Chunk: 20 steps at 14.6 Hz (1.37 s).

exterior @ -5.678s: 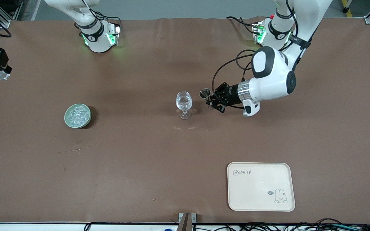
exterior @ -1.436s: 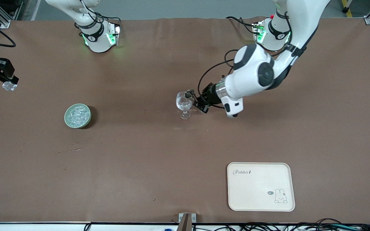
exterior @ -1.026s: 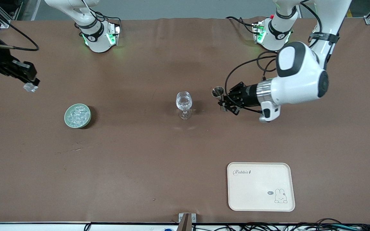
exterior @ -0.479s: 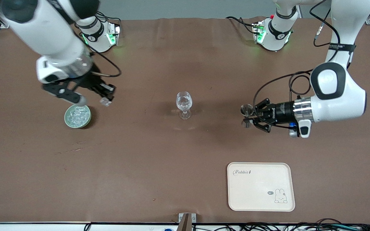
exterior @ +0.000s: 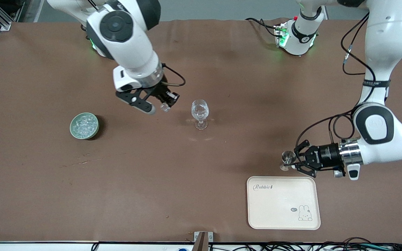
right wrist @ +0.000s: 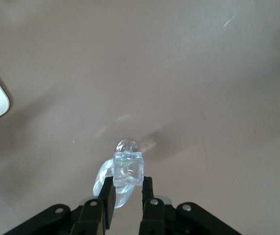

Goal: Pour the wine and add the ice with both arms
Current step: 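Lower the ice cube into the glass while the left gripper carries the jigger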

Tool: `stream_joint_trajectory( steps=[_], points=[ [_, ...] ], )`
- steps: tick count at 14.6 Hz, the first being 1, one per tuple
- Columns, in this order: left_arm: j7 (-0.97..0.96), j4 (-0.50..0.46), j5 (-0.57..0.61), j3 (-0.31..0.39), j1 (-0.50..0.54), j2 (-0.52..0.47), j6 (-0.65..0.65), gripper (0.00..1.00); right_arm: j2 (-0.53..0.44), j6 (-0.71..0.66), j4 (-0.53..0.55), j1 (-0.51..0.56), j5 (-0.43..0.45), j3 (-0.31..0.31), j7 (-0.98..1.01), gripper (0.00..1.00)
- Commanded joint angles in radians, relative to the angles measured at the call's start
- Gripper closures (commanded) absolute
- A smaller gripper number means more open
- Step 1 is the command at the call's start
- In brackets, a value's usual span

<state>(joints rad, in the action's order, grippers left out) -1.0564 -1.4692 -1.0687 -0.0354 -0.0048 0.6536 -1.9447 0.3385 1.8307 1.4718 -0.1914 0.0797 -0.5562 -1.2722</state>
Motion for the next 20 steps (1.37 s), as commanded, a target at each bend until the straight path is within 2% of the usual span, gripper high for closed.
stream_joint_trajectory(
  steps=[1, 3, 5, 8, 12, 16, 20],
  points=[
    [-0.025, 0.151, -0.052, 0.028, -0.017, 0.122, 0.009, 0.99, 0.025, 0.002, -0.004, -0.002, 0.032, -0.048, -0.087, 1.0],
    [-0.024, 0.171, -0.129, 0.037, -0.017, 0.168, -0.08, 0.99, 0.048, 0.013, -0.004, -0.023, 0.044, -0.057, -0.114, 0.99],
    [-0.017, 0.226, -0.151, 0.037, -0.017, 0.23, -0.12, 0.99, 0.097, 0.045, -0.004, -0.058, 0.067, -0.059, -0.139, 0.99],
    [-0.014, 0.276, -0.19, 0.035, -0.018, 0.304, -0.216, 0.99, 0.166, 0.075, -0.007, -0.091, 0.149, -0.076, -0.231, 0.99],
    [0.021, 0.317, -0.255, 0.025, -0.034, 0.38, -0.305, 0.99, 0.183, 0.084, -0.002, -0.106, 0.158, -0.087, -0.243, 0.99],
    [0.067, 0.325, -0.335, 0.0, -0.037, 0.393, -0.355, 0.99, 0.209, 0.091, -0.004, -0.126, 0.178, -0.088, -0.263, 0.98],
    [0.07, 0.308, -0.339, -0.001, -0.052, 0.393, -0.378, 0.96, 0.217, 0.105, -0.004, -0.137, 0.193, -0.088, -0.274, 0.98]
  ],
)
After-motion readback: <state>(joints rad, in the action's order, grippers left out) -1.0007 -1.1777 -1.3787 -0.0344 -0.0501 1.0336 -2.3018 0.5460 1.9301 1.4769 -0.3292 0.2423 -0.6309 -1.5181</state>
